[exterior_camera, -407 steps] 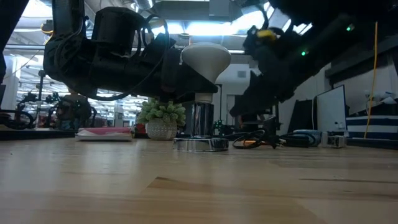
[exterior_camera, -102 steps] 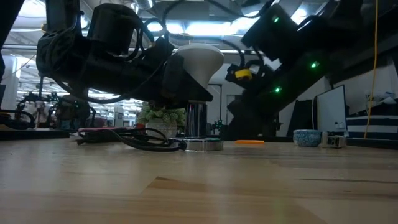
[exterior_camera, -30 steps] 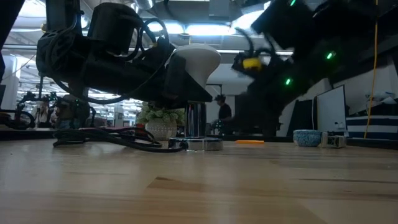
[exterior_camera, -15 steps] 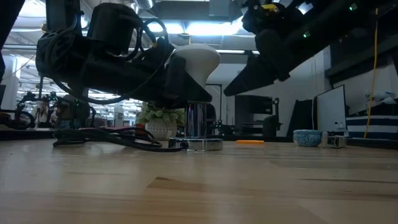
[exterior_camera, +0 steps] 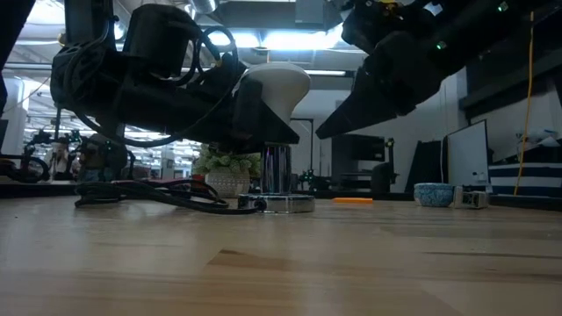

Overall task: Screw lightbulb
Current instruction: Insert the white lightbulb into the silver lamp

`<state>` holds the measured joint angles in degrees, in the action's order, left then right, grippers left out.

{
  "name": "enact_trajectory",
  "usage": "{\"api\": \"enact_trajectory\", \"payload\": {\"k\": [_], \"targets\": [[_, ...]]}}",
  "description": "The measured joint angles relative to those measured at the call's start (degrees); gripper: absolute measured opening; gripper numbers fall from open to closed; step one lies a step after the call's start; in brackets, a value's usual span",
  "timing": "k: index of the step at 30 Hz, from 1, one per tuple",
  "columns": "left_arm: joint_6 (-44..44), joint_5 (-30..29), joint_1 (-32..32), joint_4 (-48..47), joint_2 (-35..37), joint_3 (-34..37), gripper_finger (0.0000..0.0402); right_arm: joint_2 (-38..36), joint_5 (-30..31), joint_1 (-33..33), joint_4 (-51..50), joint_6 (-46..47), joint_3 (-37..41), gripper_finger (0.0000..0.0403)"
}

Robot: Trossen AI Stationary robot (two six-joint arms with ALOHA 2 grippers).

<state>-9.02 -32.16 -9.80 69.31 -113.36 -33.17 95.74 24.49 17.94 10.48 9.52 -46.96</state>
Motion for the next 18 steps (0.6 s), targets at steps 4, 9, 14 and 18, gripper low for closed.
{"api": "enact_trajectory", "payload": {"k": [4, 9, 14, 18], "targets": [[0.15, -0.02, 0.02, 0.01, 0.0, 0.0, 0.0153, 2.33, 0.03, -0.5, 2.32, -0.12, -0.02, 0.0007], [0.38, -0.04, 0.02, -0.05, 0.02, 0.0, 0.0153, 7.95, 0.29, -1.59, 9.7, -2.47, -0.02, 0.0007], [0.3, -0.07, 0.02, -0.16, 0.07, 0.0, 0.0153, 8.87, 0.62, -2.3, 10.5, -2.45, 0.02, 0.0007], [0.42, -0.07, 0.02, -0.29, 0.07, 0.0, 0.0153, 6.23, 1.95, -2.15, 9.42, -3.6, 0.02, 0.0007]]}}
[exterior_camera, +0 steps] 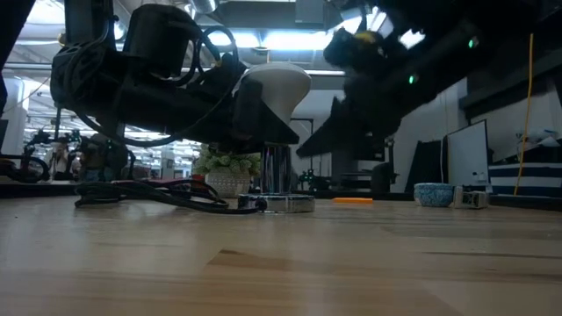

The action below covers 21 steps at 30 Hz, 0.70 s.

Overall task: Screw lightbulb
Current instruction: Insert the white lightbulb into the silver lamp

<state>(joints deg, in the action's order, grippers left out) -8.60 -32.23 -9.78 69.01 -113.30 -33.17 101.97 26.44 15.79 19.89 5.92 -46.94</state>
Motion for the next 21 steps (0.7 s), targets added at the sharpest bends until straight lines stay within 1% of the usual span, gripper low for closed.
{"api": "enact_trajectory", "payload": {"k": [7, 10, 12, 15, 16, 18, 21], "targets": [[0.02, -0.11, 0.0, -0.8, 0.06, -0.04, 0.0153, -11.56, -0.09, 0.02, -10.59, 0.0, 0.0, 0.0007], [0.03, -0.09, 0.0, -0.74, 0.07, -0.04, 0.0153, -16.14, 0.02, 0.0, -10.64, -0.44, 0.0, 0.0007], [0.02, -0.09, 0.0, -0.7, 0.04, -0.04, 0.0153, -18.34, 0.4, -0.02, -7.85, -2.94, 0.0, 0.0007], [0.02, -0.09, 0.0, -0.59, 0.04, -0.02, 0.0153, -19.1, 2.64, -0.49, 1.08, -9.28, -0.02, 0.0007], [0.02, -0.07, 0.0, -0.59, 0.04, -0.02, 0.0153, -19.06, 2.55, -0.8, 4.15, -11.8, -0.02, 0.0007], [0.02, -0.07, 0.0, -0.58, 0.04, -0.02, 0.0153, -18.44, 0.45, -2.15, 9.88, -15.21, -0.02, 0.0007], [0.03, -0.07, 0.0, -0.58, 0.04, -0.02, 0.0153, -17.2, -4.16, -4.84, 13.23, -15.15, -0.07, 0.0007]]}}
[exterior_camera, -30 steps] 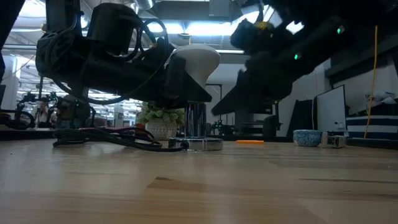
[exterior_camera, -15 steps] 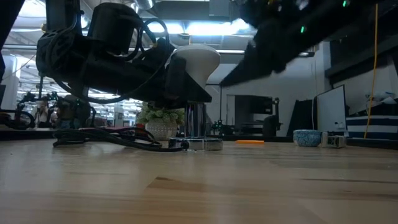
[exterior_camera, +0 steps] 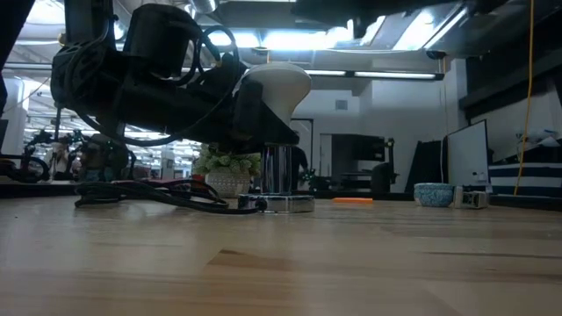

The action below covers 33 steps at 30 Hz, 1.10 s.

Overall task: Screw lightbulb
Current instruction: Insert the white lightbulb into the silver lamp

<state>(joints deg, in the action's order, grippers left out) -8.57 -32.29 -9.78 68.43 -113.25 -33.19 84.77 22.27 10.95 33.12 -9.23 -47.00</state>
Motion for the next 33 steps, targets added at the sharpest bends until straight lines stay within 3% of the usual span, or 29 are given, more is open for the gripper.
{"api": "enact_trajectory", "payload": {"k": [8, 33], "targets": [[-0.01, 0.04, 0.0, 0.01, 0.0, 0.0, 0.0153, 4.85, -6.44, -4.41, 0.05, 4.95, 0.02, 0.0007], [-1.62, 0.24, 0.0, 1.35, -0.11, 0.02, 0.0153, 9.7, -6.92, -4.19, -1.42, 8.99, -0.26, 0.0007]]}}
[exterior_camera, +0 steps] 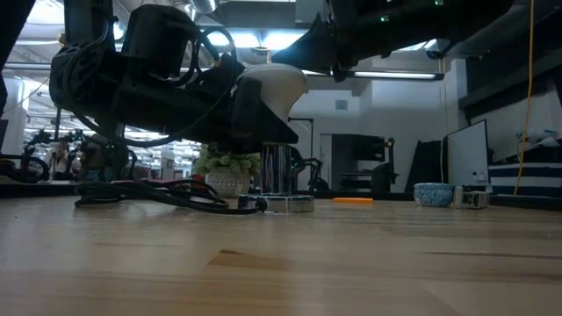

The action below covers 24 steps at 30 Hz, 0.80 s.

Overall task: Screw lightbulb
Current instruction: Insert the white lightbulb into the silver lamp

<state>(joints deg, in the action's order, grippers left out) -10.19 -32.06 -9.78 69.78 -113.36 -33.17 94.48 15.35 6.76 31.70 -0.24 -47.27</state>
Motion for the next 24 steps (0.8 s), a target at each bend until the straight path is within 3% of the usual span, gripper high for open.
{"api": "enact_trajectory", "payload": {"k": [24], "targets": [[1.2, -0.59, -1.11, -0.13, 0.02, -0.04, 0.0153, 0.15, 1.51, 0.04, -1.53, 0.27, 0.15, 0.0007]]}}
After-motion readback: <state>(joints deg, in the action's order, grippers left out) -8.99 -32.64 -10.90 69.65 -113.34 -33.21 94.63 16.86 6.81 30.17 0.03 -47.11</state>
